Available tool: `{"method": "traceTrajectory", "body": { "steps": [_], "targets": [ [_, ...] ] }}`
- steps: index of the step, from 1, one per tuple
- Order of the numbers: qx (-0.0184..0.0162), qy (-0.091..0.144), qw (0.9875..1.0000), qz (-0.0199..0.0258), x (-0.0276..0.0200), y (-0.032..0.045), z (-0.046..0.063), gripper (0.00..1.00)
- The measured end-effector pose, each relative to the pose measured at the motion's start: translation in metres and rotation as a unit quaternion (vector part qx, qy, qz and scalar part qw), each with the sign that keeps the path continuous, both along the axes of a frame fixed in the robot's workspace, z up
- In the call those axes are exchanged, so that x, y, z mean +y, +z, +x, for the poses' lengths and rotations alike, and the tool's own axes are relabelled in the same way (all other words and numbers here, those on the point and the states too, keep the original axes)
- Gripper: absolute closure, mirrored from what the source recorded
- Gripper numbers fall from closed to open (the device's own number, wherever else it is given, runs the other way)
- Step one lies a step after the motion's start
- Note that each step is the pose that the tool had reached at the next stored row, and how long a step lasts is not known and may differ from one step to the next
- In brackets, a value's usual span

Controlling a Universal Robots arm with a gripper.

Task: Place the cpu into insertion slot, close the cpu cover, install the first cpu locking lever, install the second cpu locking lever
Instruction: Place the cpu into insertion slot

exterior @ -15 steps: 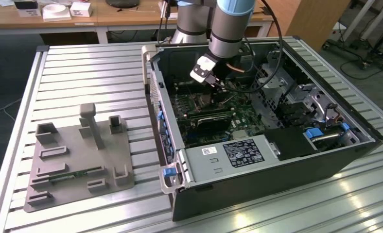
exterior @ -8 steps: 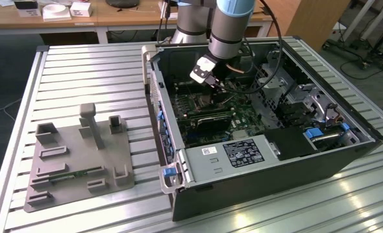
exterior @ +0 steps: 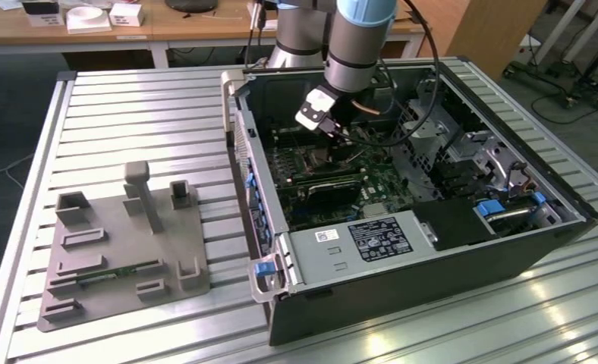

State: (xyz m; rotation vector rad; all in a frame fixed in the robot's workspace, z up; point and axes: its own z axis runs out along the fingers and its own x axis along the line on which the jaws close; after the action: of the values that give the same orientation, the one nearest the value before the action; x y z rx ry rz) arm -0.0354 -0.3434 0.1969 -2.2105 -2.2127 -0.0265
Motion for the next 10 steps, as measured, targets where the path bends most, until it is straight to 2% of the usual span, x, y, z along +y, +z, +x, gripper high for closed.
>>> {"method": "traceTrajectory", "body": {
  "steps": [10],
  "targets": [
    [0.0, -0.003, 1.0, 0.0002, 0.0005, -0.0013, -0.0001, 0.46]
  ]
}}
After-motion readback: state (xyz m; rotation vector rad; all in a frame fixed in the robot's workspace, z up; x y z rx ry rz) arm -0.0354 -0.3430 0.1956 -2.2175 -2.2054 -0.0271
